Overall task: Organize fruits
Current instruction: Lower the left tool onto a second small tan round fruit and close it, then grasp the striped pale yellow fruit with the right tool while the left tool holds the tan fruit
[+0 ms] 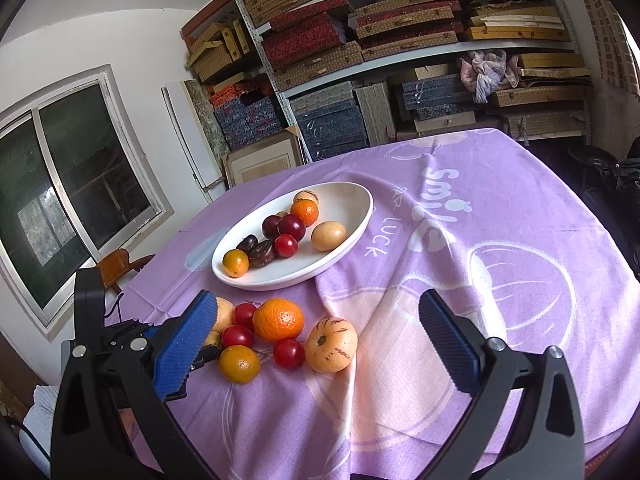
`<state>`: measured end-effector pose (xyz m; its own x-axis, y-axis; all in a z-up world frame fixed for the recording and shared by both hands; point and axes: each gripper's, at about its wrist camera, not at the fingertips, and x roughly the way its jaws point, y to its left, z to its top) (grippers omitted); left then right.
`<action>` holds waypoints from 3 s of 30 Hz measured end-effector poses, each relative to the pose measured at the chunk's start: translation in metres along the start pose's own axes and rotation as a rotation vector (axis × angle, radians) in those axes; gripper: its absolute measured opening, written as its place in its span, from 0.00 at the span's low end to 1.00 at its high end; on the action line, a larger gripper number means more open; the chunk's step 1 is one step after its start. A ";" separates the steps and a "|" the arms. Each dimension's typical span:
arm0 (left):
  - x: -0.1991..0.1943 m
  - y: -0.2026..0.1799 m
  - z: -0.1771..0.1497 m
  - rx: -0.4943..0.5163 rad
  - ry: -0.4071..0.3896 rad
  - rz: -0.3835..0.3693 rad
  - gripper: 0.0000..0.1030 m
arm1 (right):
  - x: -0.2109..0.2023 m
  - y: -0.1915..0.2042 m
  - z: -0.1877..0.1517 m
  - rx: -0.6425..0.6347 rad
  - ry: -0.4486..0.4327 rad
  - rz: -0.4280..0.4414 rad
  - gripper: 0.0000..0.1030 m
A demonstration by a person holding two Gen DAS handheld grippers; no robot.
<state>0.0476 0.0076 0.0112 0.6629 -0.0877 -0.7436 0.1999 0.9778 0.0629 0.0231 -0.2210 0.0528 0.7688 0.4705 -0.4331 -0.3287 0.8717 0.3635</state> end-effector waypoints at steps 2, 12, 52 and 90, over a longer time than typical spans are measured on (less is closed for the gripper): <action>0.000 0.005 0.000 -0.017 0.000 0.010 0.67 | 0.001 -0.001 -0.001 -0.001 0.002 -0.002 0.96; -0.008 0.013 -0.010 -0.033 0.011 -0.039 0.66 | 0.002 0.000 -0.002 0.000 0.003 -0.001 0.96; -0.002 0.008 -0.002 -0.068 0.002 -0.091 0.27 | 0.009 0.004 -0.010 -0.027 0.044 0.004 0.96; -0.008 0.010 -0.009 -0.068 0.008 -0.086 0.27 | 0.089 0.027 -0.029 -0.331 0.288 -0.216 0.55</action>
<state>0.0380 0.0201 0.0117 0.6397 -0.1707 -0.7494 0.2063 0.9774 -0.0464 0.0669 -0.1520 0.0001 0.6712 0.2518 -0.6973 -0.3710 0.9284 -0.0219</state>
